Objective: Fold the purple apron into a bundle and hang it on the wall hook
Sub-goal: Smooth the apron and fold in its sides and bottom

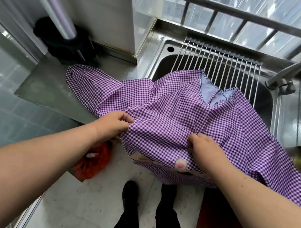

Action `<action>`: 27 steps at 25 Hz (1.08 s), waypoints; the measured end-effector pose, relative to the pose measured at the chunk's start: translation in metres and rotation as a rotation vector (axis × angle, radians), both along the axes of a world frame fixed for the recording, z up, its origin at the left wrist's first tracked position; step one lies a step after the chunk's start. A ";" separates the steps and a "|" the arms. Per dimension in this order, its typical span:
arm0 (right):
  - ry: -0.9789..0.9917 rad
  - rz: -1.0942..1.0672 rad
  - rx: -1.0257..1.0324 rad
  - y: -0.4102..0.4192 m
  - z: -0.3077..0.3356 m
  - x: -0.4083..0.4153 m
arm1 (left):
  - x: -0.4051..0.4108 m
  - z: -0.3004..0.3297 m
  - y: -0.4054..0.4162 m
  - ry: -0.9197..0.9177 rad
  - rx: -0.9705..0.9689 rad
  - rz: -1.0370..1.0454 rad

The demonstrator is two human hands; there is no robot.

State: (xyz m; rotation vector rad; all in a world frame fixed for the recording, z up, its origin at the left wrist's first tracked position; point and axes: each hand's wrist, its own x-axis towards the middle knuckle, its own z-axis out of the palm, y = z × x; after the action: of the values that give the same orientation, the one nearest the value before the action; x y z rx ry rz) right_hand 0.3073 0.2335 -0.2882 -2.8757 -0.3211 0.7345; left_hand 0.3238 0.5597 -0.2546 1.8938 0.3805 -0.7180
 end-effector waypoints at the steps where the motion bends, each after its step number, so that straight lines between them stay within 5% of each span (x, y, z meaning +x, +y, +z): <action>1: 0.000 -0.002 0.003 0.000 0.001 0.001 | 0.001 -0.001 0.000 0.004 -0.022 0.012; 7: 0.006 -0.009 -0.016 -0.003 0.003 0.006 | -0.005 -0.013 0.025 0.362 -0.243 0.108; 10: 0.016 -0.004 -0.028 -0.005 0.002 0.008 | -0.015 -0.030 0.048 0.504 -0.062 -0.076; 15: 0.032 0.009 -0.021 -0.005 0.001 0.009 | -0.018 -0.001 0.020 0.127 0.287 -0.574; 18: 0.041 0.005 -0.021 -0.005 0.003 0.009 | -0.017 0.003 0.009 0.087 0.512 -0.798; 23: 0.057 0.007 -0.012 -0.006 0.004 0.012 | 0.007 0.000 0.022 0.260 0.693 -0.761; 27: 0.080 0.016 -0.020 -0.010 0.005 0.021 | 0.025 0.008 0.023 -0.107 0.906 -0.797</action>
State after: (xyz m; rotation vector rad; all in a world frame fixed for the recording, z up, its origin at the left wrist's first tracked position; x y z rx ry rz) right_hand 0.3285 0.2238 -0.2836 -2.8559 -0.3290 0.8577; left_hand 0.3489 0.5823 -0.2470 2.9886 -0.2021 -1.0519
